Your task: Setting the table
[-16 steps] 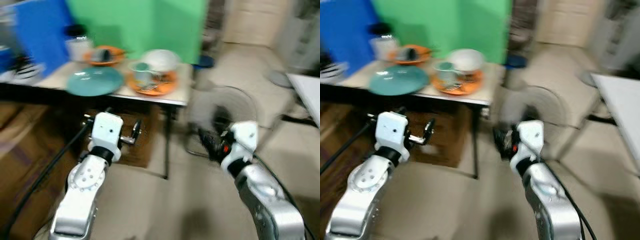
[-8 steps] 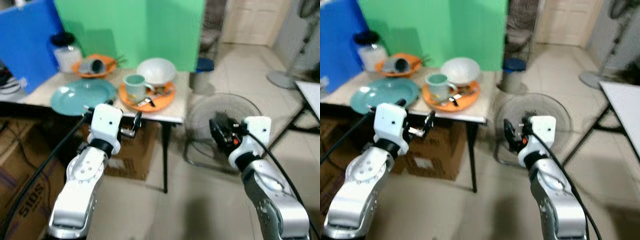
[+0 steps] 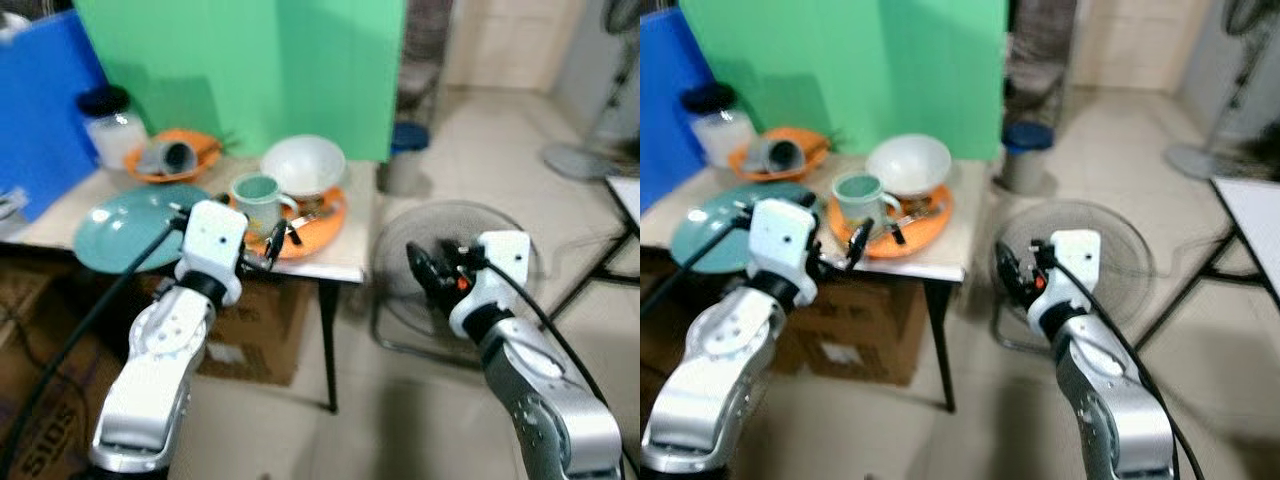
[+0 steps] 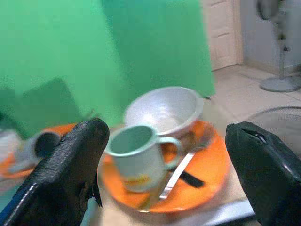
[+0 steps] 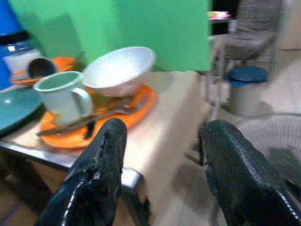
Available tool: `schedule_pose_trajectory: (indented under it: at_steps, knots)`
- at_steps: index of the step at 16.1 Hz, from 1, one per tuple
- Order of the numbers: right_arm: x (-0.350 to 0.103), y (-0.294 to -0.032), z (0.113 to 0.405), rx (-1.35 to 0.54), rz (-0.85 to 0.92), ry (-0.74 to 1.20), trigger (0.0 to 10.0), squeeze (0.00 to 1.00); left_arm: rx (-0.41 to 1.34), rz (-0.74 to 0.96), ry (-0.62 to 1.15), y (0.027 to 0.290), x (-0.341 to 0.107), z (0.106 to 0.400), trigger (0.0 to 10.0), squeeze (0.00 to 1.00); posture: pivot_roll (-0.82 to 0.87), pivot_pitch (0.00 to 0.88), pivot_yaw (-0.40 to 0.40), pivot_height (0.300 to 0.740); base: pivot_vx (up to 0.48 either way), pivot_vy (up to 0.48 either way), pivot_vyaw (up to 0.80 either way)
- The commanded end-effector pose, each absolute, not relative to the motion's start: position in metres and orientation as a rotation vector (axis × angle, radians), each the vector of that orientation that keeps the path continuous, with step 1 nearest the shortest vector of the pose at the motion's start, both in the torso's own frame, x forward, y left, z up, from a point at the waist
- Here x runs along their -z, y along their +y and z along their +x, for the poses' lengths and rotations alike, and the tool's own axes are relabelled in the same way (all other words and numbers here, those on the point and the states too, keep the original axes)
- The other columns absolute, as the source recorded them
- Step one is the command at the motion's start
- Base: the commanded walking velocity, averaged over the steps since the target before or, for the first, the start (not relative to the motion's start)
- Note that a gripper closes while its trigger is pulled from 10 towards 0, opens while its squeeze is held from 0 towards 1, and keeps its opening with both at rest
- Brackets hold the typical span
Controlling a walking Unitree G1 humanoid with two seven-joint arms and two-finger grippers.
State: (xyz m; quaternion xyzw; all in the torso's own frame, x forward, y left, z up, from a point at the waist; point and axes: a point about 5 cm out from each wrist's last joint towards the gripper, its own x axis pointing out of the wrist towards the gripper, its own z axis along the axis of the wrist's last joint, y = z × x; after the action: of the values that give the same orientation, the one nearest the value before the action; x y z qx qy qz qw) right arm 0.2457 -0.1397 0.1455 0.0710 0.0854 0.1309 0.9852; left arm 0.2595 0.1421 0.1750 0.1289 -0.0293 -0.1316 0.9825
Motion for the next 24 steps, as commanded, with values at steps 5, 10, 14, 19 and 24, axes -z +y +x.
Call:
schedule_pose_trajectory:
  at_steps: [5,10,14,19,24]
  knots:
    - [-0.148,-0.128,0.245,-0.331,0.152,0.202,10.0,0.00,0.278,0.287,-0.034,0.147,-0.174,0.258,10.0,0.00,0.13,0.000,0.034,0.740,0.295,0.000,0.00]
    - [-0.151,-0.127,0.249,-0.376,0.178,0.205,10.0,1.00,0.316,0.308,-0.013,0.145,-0.171,0.254,10.0,0.00,0.14,0.000,0.028,0.740,0.000,0.000,0.00]
    - [-0.149,-0.125,0.248,-0.378,0.163,0.180,10.0,1.00,0.254,0.308,-0.015,0.150,-0.170,0.255,10.0,0.00,0.15,0.000,0.037,0.740,0.000,0.000,0.00]
    - [-0.146,-0.119,0.245,-0.405,0.122,0.174,10.0,1.00,0.242,0.280,-0.014,0.152,-0.171,0.256,10.0,0.00,0.15,0.000,0.042,0.740,0.178,0.000,0.80]
    - [-0.146,-0.118,0.248,-0.400,0.093,0.151,10.0,0.00,0.263,0.292,-0.012,0.150,-0.172,0.256,10.0,0.00,0.16,0.000,0.037,0.740,0.302,0.000,0.16]
